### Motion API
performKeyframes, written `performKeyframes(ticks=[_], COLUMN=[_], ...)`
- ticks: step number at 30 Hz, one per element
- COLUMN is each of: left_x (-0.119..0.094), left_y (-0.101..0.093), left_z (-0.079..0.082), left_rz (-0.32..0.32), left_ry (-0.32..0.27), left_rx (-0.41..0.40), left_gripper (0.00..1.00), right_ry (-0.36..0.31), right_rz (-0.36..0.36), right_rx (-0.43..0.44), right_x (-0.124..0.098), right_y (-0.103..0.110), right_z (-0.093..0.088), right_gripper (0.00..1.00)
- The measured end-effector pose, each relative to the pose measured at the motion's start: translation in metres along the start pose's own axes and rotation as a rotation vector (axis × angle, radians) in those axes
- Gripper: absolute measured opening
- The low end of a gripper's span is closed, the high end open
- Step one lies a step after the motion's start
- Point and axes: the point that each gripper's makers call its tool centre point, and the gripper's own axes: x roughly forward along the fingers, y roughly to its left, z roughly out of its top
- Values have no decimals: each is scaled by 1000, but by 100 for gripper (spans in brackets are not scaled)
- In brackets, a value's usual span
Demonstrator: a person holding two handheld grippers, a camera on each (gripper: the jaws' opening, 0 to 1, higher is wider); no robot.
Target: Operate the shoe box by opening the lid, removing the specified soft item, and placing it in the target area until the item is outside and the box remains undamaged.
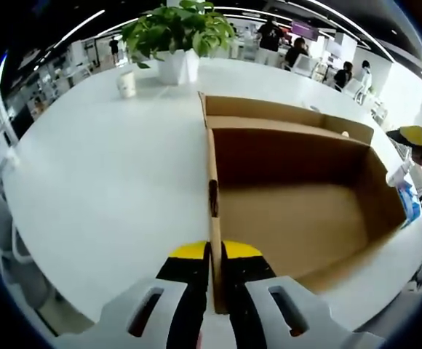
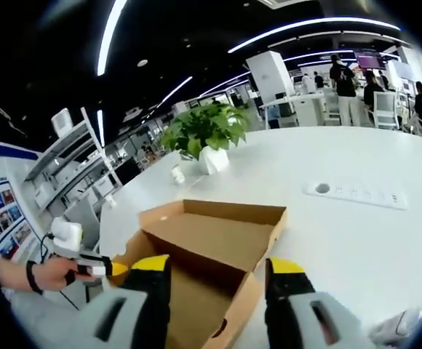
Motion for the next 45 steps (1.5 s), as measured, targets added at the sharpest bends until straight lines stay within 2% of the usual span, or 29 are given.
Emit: performKeyframes(ticks=[10, 17, 29, 35, 45], left_x=[0, 1, 5, 7, 10], left_y=[0, 0, 2, 2, 4], left_z=[0, 0, 1, 1, 0], left_rz=[1, 3, 0, -1, 2], left_ry=[-1, -1, -1, -1, 0], left_rx=[2, 9, 3, 5, 15], left_gripper=[4, 4, 4, 4, 4], right_ry=[3, 16, 28, 38, 27], right_rz=[11, 9, -1, -7, -41], right_rx=[5, 8, 33, 48, 108], right_x=[21, 36, 53, 73, 95], right_y=[-5, -13, -13, -35, -62], right_z=[15, 20, 22, 22, 24], right_gripper=[49, 49, 49, 49, 48])
